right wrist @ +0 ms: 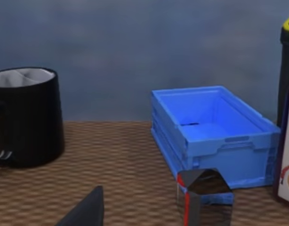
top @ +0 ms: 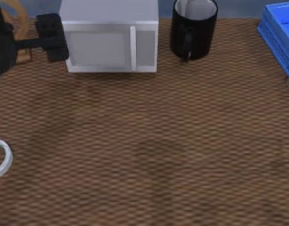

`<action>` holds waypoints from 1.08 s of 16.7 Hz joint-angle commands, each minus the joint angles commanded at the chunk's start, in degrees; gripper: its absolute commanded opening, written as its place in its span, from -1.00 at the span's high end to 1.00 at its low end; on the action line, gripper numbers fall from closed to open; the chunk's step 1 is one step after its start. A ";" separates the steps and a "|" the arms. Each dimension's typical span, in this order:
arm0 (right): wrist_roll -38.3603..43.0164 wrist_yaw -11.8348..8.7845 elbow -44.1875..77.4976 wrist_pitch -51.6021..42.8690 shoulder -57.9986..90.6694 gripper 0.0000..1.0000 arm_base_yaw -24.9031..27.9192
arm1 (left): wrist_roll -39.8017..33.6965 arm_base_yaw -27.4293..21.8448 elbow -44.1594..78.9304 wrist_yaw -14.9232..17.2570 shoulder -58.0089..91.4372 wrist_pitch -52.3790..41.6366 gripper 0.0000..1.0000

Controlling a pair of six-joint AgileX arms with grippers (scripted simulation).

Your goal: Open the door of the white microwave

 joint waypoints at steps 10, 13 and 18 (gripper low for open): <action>0.00 0.00 0.00 0.00 0.00 -1.00 0.00 | -11.88 -13.94 35.50 -8.61 44.72 -13.64 -1.00; 0.00 0.00 0.00 0.00 0.00 -1.00 0.00 | -12.78 -15.15 38.26 -9.38 48.26 -15.24 -1.00; 0.00 0.00 0.00 0.00 0.00 -1.00 0.00 | -12.63 -14.85 38.18 -9.23 48.35 -14.95 -1.00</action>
